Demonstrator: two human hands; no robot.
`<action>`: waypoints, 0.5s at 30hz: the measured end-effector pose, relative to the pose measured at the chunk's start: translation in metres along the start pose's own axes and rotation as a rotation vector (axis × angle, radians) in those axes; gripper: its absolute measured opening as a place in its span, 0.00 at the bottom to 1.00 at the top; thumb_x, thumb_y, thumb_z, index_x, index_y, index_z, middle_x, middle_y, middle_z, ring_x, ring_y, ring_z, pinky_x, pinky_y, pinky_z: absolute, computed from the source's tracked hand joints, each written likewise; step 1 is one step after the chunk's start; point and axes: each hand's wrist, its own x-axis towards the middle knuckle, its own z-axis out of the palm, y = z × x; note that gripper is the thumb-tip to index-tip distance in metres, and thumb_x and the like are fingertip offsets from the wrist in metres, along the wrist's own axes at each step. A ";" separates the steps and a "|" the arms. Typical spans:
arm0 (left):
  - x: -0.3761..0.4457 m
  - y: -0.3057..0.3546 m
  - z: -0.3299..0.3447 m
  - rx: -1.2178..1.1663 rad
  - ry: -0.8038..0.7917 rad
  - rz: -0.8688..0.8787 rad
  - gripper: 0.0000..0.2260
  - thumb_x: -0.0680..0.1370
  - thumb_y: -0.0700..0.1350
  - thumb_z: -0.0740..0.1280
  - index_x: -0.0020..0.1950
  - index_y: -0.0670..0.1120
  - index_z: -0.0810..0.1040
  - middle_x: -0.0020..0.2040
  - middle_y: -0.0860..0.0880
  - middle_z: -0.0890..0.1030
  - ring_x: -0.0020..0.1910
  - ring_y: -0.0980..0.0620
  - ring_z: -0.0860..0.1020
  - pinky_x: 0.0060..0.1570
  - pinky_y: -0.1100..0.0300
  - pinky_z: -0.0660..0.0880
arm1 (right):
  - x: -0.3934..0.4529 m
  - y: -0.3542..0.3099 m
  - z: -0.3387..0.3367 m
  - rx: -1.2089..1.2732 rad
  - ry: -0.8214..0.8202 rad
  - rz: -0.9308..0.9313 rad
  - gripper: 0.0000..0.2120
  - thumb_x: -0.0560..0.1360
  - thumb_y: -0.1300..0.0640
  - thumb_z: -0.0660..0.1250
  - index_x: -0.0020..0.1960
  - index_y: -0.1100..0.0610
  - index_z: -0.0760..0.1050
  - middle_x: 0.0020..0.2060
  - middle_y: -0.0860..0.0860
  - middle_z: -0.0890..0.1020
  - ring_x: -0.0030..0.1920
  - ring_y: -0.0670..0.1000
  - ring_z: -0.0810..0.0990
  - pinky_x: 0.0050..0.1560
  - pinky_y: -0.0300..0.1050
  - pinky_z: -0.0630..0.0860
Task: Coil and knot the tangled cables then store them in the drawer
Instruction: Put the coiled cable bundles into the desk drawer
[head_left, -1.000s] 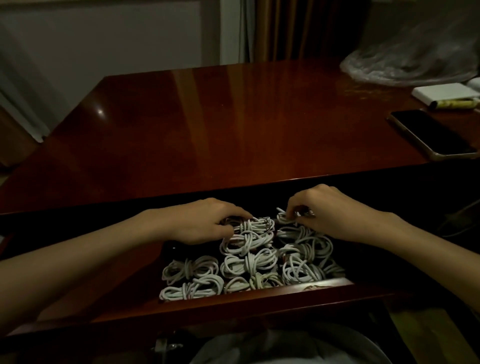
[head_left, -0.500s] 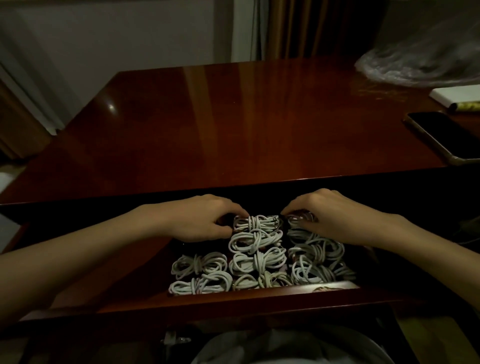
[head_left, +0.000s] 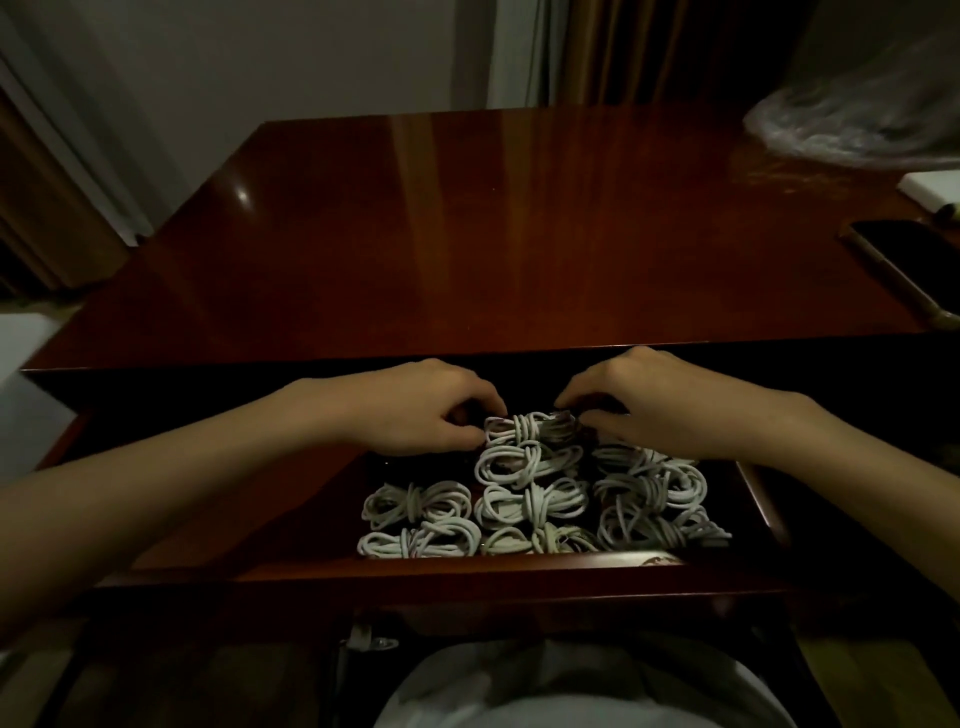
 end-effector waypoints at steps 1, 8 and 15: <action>-0.001 0.000 -0.002 0.001 0.010 0.005 0.16 0.81 0.51 0.63 0.68 0.51 0.73 0.64 0.55 0.75 0.58 0.60 0.75 0.60 0.61 0.73 | 0.001 -0.002 -0.003 -0.004 0.014 -0.013 0.14 0.80 0.56 0.63 0.65 0.51 0.76 0.59 0.46 0.81 0.57 0.44 0.79 0.60 0.44 0.75; -0.020 0.011 -0.016 -0.048 0.032 0.025 0.11 0.80 0.52 0.65 0.60 0.51 0.79 0.54 0.59 0.81 0.53 0.65 0.78 0.54 0.65 0.75 | -0.001 -0.028 -0.016 0.010 0.014 -0.144 0.09 0.79 0.51 0.65 0.55 0.50 0.80 0.47 0.44 0.83 0.46 0.42 0.80 0.50 0.47 0.79; -0.049 0.039 -0.022 -0.069 -0.098 0.058 0.11 0.76 0.57 0.69 0.46 0.50 0.81 0.40 0.52 0.83 0.38 0.58 0.80 0.39 0.64 0.76 | -0.013 -0.060 -0.017 0.004 -0.083 -0.277 0.12 0.78 0.45 0.64 0.46 0.52 0.80 0.38 0.48 0.83 0.36 0.50 0.80 0.41 0.50 0.79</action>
